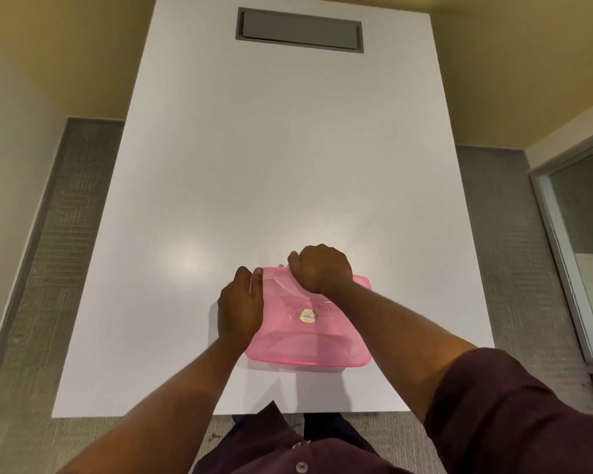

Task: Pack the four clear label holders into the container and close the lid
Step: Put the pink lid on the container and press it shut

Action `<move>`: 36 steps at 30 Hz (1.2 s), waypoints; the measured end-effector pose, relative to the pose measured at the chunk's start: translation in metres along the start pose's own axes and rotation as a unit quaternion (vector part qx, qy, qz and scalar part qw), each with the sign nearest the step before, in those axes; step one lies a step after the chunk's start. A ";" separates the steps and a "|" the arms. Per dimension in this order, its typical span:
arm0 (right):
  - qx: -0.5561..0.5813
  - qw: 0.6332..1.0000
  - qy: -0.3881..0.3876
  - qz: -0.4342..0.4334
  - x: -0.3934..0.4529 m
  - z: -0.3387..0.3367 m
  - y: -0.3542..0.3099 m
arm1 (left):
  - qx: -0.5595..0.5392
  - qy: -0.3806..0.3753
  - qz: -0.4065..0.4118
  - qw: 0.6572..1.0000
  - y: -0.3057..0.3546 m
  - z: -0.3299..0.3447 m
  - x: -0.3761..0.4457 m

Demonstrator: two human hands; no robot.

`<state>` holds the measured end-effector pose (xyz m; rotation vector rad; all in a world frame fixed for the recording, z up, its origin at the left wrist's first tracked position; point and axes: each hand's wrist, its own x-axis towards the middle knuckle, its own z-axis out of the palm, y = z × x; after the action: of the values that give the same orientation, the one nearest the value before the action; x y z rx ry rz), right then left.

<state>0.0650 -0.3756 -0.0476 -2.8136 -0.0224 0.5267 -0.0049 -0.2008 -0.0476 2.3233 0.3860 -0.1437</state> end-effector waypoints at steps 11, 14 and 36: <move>0.037 0.981 0.189 0.024 -0.038 -0.006 0.000 | 0.038 0.001 -0.025 0.999 -0.004 0.002 0.000; 0.097 0.958 0.249 0.103 -0.076 0.007 0.022 | 0.037 -0.007 -0.048 0.998 -0.003 0.002 0.000; 0.181 0.905 0.189 0.335 -0.133 0.035 0.046 | 0.025 0.036 -0.139 0.989 -0.006 0.005 -0.048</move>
<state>-0.0733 -0.4196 -0.0446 -2.4403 1.0330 0.0795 -0.0524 -0.2121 -0.0446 2.3181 0.7504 -0.2063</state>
